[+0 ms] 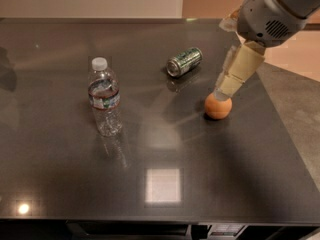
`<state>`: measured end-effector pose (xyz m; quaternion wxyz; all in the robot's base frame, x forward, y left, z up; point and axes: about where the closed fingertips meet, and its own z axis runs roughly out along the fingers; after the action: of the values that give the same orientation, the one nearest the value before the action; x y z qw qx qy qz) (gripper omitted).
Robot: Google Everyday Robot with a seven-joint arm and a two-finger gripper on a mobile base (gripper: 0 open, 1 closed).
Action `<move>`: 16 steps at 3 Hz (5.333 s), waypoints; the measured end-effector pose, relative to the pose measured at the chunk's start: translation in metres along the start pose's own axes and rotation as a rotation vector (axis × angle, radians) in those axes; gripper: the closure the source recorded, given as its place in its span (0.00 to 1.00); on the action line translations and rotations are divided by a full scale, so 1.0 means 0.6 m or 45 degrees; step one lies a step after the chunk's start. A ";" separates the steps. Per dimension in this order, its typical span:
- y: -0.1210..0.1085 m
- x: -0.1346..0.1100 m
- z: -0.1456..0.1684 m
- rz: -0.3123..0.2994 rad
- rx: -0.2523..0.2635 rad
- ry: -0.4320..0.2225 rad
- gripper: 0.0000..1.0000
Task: Knock water bottle over
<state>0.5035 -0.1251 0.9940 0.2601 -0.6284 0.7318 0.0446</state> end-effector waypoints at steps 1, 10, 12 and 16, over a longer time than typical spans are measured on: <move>-0.010 -0.065 0.026 -0.022 -0.017 -0.155 0.00; 0.116 -0.329 0.226 -0.252 -0.351 -0.539 0.17; 0.113 -0.323 0.232 -0.237 -0.370 -0.489 0.64; 0.081 -0.282 0.159 -0.526 -0.149 0.028 1.00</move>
Offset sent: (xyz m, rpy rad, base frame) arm 0.0363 0.1174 0.0113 0.2995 -0.0598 0.1349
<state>0.5013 0.0743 0.9728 0.2188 -0.7795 0.5863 0.0259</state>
